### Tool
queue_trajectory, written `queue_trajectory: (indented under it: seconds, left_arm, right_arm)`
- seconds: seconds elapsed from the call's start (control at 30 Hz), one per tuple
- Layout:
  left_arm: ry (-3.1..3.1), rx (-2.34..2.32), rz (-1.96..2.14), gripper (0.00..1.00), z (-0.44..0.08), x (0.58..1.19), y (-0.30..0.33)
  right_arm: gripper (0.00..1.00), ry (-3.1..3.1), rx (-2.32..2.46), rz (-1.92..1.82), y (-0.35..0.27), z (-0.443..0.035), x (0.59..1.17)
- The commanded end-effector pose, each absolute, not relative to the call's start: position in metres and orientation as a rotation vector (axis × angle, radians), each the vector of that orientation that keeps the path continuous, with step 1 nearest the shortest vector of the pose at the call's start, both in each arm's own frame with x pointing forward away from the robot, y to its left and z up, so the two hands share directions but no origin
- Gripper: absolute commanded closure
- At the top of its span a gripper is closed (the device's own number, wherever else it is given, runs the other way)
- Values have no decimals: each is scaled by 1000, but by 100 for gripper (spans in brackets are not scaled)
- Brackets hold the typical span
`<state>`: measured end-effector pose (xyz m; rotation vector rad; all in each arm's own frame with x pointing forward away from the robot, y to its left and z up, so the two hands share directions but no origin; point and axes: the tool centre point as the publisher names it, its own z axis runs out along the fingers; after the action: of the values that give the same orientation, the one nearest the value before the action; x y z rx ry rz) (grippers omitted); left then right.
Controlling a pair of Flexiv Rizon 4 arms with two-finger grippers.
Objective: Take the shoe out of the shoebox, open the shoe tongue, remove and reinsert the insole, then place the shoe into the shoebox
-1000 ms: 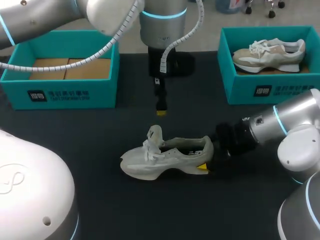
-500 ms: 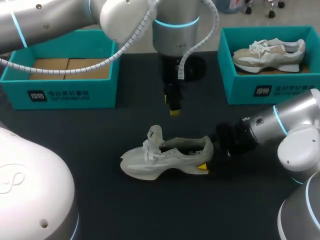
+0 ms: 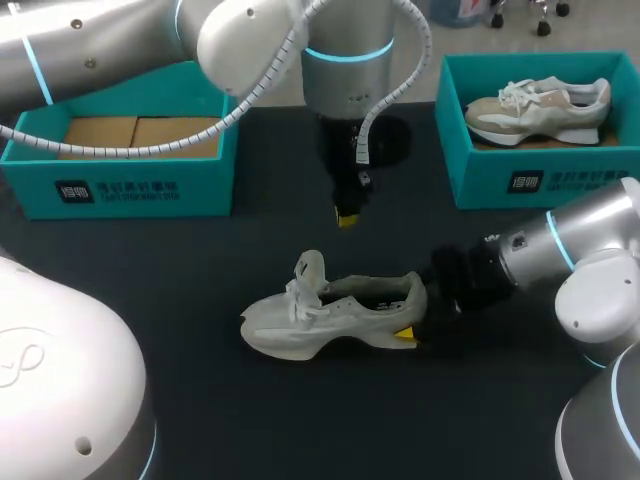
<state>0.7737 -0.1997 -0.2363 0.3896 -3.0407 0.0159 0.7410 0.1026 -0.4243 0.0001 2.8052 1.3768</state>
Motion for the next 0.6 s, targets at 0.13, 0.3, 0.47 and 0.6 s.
queue_trajectory:
  seconds: [0.13, 0.3, 0.47, 0.6]
  left_arm:
    - [-3023, 283, 25, 100, -245, 765, -208]
    - [-3005, 100, 34, 100, -263, 751, -222]
    - [-2971, -31, 34, 100, -281, 737, -227]
    - [-2952, -83, 37, 100, -294, 724, -229]
  right_arm:
    - [100, 2807, 2, 1371, 102, -424, 741]
    - [100, 2807, 2, 1371, 102, -424, 741]
    - [100, 2807, 2, 1371, 102, -424, 741]
    - [100, 2807, 2, 1371, 102, -424, 741]
